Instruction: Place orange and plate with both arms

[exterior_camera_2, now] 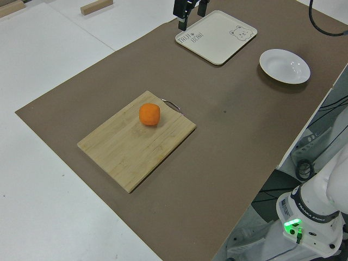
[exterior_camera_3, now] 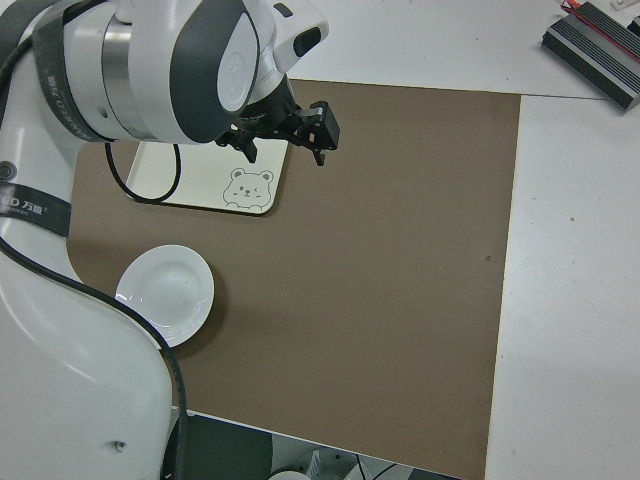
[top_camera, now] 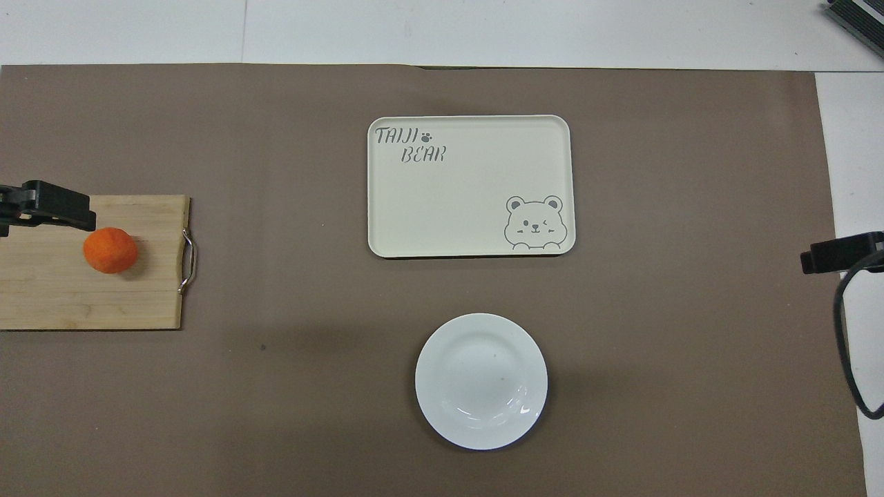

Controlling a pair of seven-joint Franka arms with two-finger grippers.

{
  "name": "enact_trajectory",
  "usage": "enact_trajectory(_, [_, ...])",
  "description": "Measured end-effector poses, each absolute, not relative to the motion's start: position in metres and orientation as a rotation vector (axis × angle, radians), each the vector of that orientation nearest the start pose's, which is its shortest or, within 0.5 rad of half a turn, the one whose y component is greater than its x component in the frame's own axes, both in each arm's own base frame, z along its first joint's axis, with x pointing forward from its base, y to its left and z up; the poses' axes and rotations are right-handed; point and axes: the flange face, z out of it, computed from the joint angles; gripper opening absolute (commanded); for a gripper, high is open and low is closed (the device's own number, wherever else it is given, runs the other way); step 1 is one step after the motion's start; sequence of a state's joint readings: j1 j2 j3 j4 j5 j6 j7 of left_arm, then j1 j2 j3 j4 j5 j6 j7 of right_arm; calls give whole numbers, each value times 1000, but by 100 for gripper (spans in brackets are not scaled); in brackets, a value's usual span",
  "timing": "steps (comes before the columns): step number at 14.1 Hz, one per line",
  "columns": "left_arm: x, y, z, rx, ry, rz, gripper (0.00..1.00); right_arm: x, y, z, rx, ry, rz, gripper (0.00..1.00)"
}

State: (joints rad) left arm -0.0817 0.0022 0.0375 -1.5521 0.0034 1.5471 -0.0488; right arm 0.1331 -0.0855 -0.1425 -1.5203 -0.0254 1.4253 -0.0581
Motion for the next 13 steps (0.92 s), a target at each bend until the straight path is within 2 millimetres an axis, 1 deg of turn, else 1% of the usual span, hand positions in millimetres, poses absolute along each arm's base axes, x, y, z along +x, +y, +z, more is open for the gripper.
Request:
enact_trajectory(2, [557, -22, 623, -3138, 26, -22, 100, 512, -12, 680, -3153, -72, 17, 100])
enact_trajectory(4, [561, -13, 612, -3138, 54, -40, 100, 512, -12, 680, -3153, -72, 17, 100])
enact_trajectory(7, [565, -6, 605, -3134, 106, -73, 100, 512, -12, 680, -3153, -72, 17, 100])
enact_trajectory(9, [569, 2, 599, -3133, 103, -84, 100, 512, -12, 680, -3153, -72, 17, 100])
enact_trajectory(11, [576, 13, 588, -3130, 118, -92, 100, 512, -12, 680, -3153, -72, 17, 100])
enact_trajectory(13, [581, 27, 572, -3125, 140, -107, 100, 512, -12, 680, -3153, -72, 17, 100])
